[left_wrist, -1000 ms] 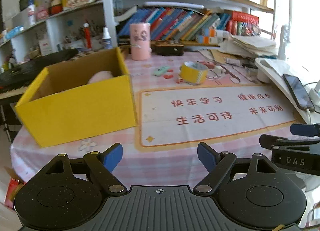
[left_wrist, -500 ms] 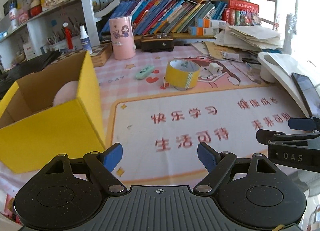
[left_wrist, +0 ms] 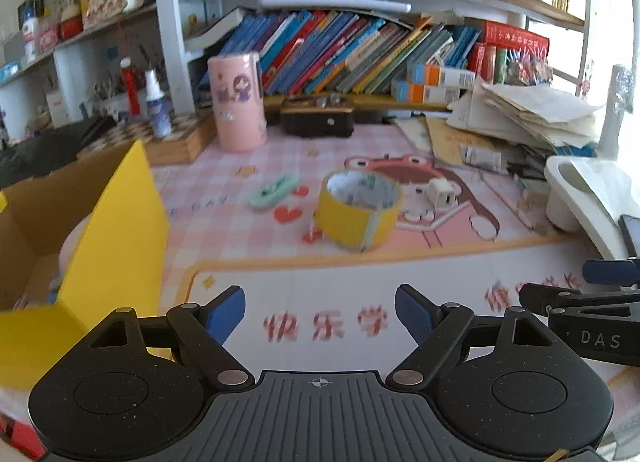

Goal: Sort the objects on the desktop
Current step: 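Grasp the yellow tape roll with the left gripper while the right gripper grasps the white charger plug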

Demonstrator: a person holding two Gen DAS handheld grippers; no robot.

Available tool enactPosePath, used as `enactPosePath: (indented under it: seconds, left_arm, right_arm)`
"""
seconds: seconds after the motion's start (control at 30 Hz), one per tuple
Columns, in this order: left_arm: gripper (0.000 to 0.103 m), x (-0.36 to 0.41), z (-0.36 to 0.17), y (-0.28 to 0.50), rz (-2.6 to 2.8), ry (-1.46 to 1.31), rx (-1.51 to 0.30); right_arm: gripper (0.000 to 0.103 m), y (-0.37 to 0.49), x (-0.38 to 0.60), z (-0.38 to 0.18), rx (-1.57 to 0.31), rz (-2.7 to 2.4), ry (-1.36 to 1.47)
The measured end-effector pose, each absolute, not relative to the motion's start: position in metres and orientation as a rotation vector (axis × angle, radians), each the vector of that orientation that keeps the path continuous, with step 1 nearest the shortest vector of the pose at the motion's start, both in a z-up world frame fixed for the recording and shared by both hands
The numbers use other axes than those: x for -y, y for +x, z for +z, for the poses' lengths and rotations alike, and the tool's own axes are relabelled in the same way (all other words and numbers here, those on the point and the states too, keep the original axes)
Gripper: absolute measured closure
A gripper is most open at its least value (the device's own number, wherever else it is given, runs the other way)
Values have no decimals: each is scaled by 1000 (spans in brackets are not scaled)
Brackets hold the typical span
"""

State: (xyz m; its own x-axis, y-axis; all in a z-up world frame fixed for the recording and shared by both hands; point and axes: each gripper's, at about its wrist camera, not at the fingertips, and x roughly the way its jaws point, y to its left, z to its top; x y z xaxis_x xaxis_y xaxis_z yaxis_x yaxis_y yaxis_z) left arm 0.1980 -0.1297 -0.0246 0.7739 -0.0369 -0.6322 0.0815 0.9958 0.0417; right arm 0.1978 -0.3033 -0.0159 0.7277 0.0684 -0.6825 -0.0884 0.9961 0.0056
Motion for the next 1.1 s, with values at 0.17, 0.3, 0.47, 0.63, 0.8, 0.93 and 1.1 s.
enactPosePath:
  seconds: [0.17, 0.3, 0.47, 0.63, 0.8, 0.93, 1.1]
  left_arm:
    - [19, 146, -28, 224, -60, 104, -691]
    - [17, 155, -37, 246, -40, 96, -721]
    - [16, 162, -53, 277, -27, 110, -759]
    - [16, 169, -59, 300, -13, 130, -738]
    - [16, 178, -65, 320, -61, 166, -735]
    - [15, 185, -72, 334, -81, 206, -735]
    - [14, 192, -83, 347, -103, 266, -733]
  right_arm:
    - [34, 221, 314, -14, -735, 108, -20]
    - [34, 242, 322, -15, -731, 116, -7]
    - [34, 266, 327, -24, -761, 128, -13]
    - [34, 284, 328, -27, -770, 136, -20]
    - [34, 297, 330, -27, -774, 136, -17]
    - [35, 307, 332, -28, -782, 122, -1]
    - [35, 315, 330, -30, -783, 114, 0]
